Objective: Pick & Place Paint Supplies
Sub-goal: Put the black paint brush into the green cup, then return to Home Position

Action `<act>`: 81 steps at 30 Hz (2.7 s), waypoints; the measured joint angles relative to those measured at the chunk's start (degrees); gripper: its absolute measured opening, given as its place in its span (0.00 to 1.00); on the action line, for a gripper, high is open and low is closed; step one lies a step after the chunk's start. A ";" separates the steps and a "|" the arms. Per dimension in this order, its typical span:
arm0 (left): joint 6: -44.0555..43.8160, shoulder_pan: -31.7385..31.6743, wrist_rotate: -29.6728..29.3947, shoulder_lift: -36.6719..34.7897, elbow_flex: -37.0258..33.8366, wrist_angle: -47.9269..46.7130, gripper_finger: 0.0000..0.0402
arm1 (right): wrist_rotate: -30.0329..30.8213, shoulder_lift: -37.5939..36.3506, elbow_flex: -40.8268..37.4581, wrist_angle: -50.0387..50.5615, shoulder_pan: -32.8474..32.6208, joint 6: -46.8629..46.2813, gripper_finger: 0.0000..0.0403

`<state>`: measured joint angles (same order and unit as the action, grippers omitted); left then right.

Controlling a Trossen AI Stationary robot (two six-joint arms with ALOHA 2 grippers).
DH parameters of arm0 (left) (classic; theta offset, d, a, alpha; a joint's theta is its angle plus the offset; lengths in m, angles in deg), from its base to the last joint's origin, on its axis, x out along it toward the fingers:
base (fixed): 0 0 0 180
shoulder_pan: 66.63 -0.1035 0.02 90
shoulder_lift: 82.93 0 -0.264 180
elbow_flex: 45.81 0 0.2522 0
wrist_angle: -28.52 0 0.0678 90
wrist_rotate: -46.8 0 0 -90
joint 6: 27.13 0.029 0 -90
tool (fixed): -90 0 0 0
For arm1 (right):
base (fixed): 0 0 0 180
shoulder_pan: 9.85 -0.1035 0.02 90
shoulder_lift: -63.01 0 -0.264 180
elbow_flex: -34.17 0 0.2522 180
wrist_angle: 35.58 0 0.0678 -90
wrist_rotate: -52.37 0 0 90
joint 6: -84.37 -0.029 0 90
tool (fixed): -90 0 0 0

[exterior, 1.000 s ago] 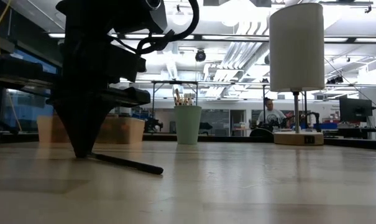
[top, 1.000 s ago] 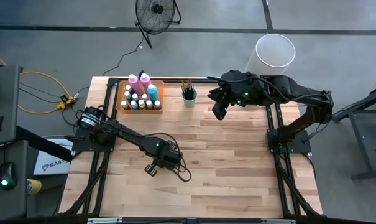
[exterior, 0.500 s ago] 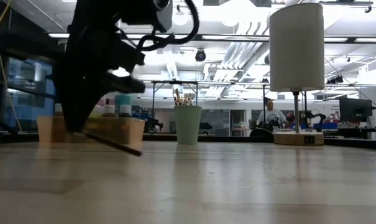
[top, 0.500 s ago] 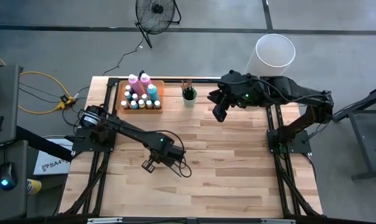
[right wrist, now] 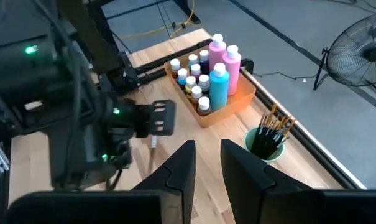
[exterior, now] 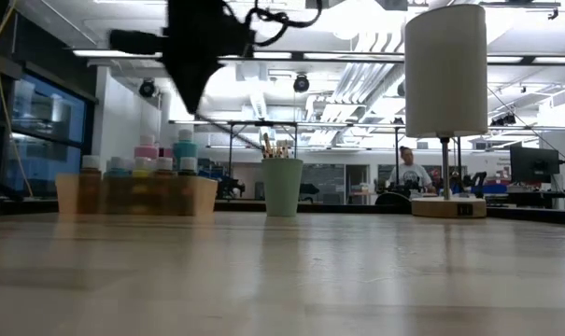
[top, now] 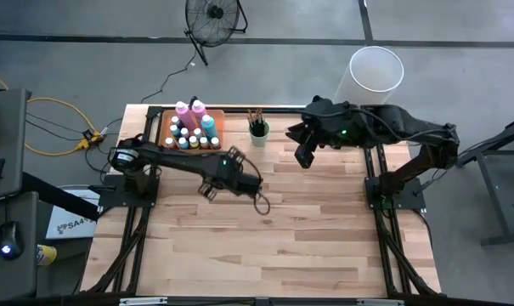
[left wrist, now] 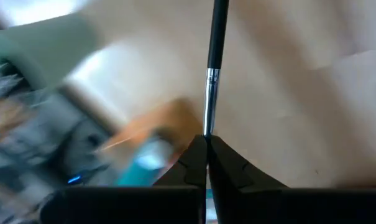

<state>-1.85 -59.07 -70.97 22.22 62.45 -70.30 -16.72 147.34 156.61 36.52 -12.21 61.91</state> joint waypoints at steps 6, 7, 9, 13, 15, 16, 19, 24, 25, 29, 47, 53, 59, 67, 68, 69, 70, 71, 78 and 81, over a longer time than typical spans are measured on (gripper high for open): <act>9.22 -5.93 -17.22 -0.04 4.03 1.10 0.00 | 0.20 -2.29 0.00 -0.04 0.05 0.38 0.17; 11.09 -6.99 -19.55 -0.04 4.16 1.98 0.00 | 0.20 -2.60 0.00 0.00 0.05 0.63 0.17; 15.40 -9.32 -23.28 -0.04 4.17 4.03 0.00 | 0.17 -3.29 0.00 0.16 0.05 1.16 0.17; 24.16 -13.95 -26.52 -0.04 4.17 9.20 0.00 | 0.17 -4.49 0.00 0.16 0.05 1.54 0.17; 27.35 -16.00 -27.05 -0.04 4.17 12.88 0.00 | 0.17 -4.95 0.02 0.20 0.05 1.95 0.17; 29.03 -16.89 -27.65 -0.04 4.17 14.75 0.00 | 0.17 -5.18 0.02 0.36 0.05 2.18 0.17; 34.74 -19.16 -30.17 -0.04 4.17 19.84 0.00 | 0.17 -5.33 0.02 0.92 0.05 3.15 0.17; 45.56 -22.43 -30.86 -0.04 4.17 25.47 0.00 | 0.16 -5.90 0.00 1.68 0.11 4.51 0.17; 47.62 -22.97 -30.90 0.19 4.19 26.63 0.00 | 0.17 -5.93 0.00 1.69 0.11 4.76 0.17; 54.20 -24.98 -30.74 1.10 4.17 29.49 0.00 | 0.11 -5.86 0.00 1.71 0.11 5.92 0.17; 61.48 -25.84 -27.76 4.74 4.20 39.55 0.06 | -0.05 -5.86 0.00 1.67 0.11 9.27 0.17; 61.19 -25.84 -26.06 4.74 4.20 39.56 0.17 | -0.07 -5.84 0.01 1.67 0.11 9.27 0.17; 55.99 -25.06 -27.65 4.74 4.20 41.85 0.26 | -0.07 -5.84 0.00 1.69 0.11 9.25 0.17; 27.93 -20.13 -15.40 -3.43 4.20 36.97 0.27 | 0.01 -9.73 0.00 2.42 -0.20 9.62 0.17; 22.81 -19.70 -11.58 -5.44 4.24 35.39 0.27 | 0.13 -10.58 0.02 3.01 -0.43 9.57 0.17; 17.78 -19.12 -8.22 -7.30 4.24 33.58 0.27 | 0.15 -11.25 0.02 4.24 -0.68 9.22 0.17; 12.67 -18.63 -5.23 -9.32 4.24 32.43 0.27 | 0.20 -12.08 0.02 5.81 -0.82 9.25 0.17; 7.44 -18.19 -2.36 -11.30 4.24 30.97 0.27 | 0.18 -13.11 0.02 7.68 -1.08 9.25 0.17; -14.73 -15.54 16.27 -24.99 4.24 19.07 0.27 | 2.92 -17.60 0.02 19.55 -2.33 -6.09 0.17; -19.26 -14.17 21.55 -30.40 3.43 18.70 0.27 | 6.90 -17.81 0.02 24.23 -2.59 -14.53 0.17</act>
<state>-21.11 -73.24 -49.42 -8.19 65.88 -51.60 -9.82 129.53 156.63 60.75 -14.79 47.38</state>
